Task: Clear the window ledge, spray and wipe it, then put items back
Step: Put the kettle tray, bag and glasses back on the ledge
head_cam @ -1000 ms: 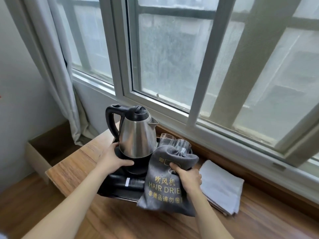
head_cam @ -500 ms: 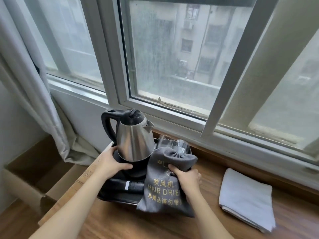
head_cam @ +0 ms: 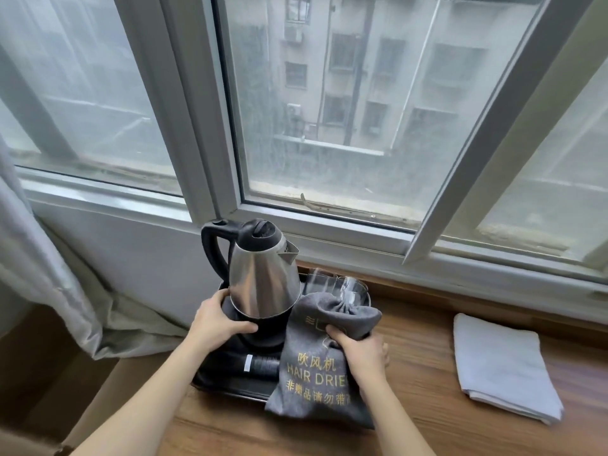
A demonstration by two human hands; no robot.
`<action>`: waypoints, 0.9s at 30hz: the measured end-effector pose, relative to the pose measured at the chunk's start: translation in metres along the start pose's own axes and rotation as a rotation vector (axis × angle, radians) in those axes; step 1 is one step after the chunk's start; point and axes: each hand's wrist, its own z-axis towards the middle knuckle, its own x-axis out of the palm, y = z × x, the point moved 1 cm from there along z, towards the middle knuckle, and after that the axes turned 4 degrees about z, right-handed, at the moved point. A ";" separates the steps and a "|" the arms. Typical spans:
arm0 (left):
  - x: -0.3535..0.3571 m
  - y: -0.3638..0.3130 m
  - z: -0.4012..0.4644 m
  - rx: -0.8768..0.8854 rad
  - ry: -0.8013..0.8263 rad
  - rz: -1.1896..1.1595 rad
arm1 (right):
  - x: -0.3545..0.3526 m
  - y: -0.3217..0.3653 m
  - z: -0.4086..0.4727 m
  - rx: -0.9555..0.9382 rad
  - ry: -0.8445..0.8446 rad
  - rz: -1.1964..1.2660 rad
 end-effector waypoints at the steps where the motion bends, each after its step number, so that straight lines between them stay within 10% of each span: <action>1: 0.001 0.002 0.004 0.002 0.006 -0.003 | 0.002 0.000 0.001 0.008 -0.008 -0.001; 27: 0.004 0.028 0.034 0.010 0.073 0.032 | 0.025 0.003 0.001 0.073 0.013 -0.084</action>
